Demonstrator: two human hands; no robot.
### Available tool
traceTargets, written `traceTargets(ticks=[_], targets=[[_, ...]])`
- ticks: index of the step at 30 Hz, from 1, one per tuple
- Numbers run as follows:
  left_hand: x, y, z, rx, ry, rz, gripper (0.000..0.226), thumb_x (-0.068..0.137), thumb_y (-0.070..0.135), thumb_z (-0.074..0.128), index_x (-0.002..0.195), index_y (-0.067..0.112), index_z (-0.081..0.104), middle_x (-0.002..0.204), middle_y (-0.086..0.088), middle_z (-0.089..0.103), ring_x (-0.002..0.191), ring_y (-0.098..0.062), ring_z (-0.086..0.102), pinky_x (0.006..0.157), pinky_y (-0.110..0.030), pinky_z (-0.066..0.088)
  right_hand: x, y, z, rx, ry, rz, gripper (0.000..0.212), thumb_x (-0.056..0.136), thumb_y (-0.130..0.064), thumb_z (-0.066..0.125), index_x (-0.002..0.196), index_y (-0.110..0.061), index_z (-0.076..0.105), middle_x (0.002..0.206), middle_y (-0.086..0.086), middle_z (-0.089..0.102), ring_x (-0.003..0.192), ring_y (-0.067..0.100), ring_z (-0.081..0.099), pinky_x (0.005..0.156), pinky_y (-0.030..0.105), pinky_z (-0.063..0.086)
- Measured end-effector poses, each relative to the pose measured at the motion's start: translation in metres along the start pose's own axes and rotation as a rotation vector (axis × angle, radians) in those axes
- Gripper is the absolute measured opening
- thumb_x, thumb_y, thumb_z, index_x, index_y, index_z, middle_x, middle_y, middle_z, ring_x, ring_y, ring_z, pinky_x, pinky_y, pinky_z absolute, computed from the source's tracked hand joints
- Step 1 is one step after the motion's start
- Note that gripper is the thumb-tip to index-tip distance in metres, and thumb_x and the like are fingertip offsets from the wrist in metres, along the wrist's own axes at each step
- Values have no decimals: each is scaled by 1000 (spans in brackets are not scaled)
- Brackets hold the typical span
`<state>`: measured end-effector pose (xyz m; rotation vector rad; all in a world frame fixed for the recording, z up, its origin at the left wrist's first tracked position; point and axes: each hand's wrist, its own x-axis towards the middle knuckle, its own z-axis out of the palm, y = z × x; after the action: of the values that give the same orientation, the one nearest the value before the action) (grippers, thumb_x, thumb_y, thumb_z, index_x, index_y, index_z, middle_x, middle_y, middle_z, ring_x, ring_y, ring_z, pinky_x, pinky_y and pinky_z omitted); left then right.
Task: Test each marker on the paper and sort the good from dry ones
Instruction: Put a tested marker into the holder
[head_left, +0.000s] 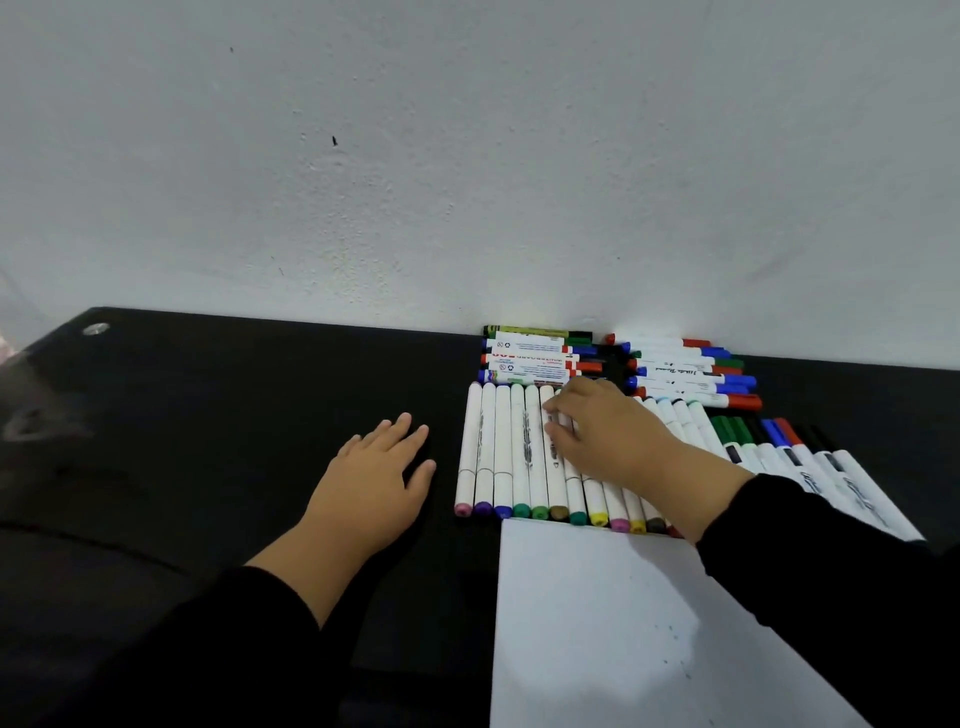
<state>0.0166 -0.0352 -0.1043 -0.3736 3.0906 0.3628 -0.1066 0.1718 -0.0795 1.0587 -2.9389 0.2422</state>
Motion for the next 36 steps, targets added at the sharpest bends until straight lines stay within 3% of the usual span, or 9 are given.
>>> traceTargets(ticks=[11, 20, 23, 25, 27, 33, 36], targets=[[0, 1, -2, -1, 24, -3, 51, 99, 42, 29, 147, 31, 18, 156, 7, 10, 143, -10, 8, 116, -31, 7, 47, 2, -16, -96, -21, 64, 35, 97, -28, 46, 128, -16, 55, 126, 6, 52, 115, 24, 48, 92, 39, 46], [1, 1, -1, -6, 35, -4, 51, 99, 42, 30, 147, 33, 17, 156, 8, 10, 143, -9, 8, 115, -31, 7, 71, -2, -18, -239, -56, 69, 23, 95, -22, 48, 107, -13, 66, 109, 6, 61, 99, 24, 56, 81, 33, 49], [1, 0, 0, -4, 35, -4, 51, 99, 42, 29, 147, 33, 17, 156, 9, 9, 143, -9, 8, 116, -31, 6, 78, -7, -20, -324, -72, 70, 18, 93, -19, 51, 102, -12, 64, 91, 3, 59, 85, 22, 54, 68, 29, 43], [0, 0, -1, -3, 30, -2, 51, 99, 42, 29, 147, 33, 16, 156, 8, 9, 143, -9, 7, 116, -31, 7, 81, -13, -22, -376, -95, 75, 10, 93, -18, 51, 92, -13, 59, 73, -1, 46, 77, 20, 49, 65, 29, 39], [1, 1, -1, -6, 25, 2, 51, 99, 41, 29, 147, 33, 16, 156, 8, 8, 143, -10, 7, 116, -31, 7, 83, -17, -24, -413, -110, 67, 8, 93, -15, 50, 86, -14, 51, 68, -1, 38, 72, 19, 46, 64, 31, 38], [1, 0, 0, -3, 28, -1, 51, 99, 42, 30, 147, 33, 16, 156, 9, 9, 143, -9, 7, 116, -31, 7, 81, -20, -27, -441, -127, 1, 4, 91, -14, 52, 88, -13, 50, 70, 0, 39, 77, 19, 45, 63, 31, 38], [1, 0, 0, -9, 28, -1, 51, 99, 42, 31, 147, 33, 17, 156, 9, 9, 143, -9, 8, 116, -31, 7, 77, -17, -29, -418, -74, -33, 15, 91, -18, 52, 100, -8, 57, 93, 6, 52, 85, 21, 45, 64, 32, 38]])
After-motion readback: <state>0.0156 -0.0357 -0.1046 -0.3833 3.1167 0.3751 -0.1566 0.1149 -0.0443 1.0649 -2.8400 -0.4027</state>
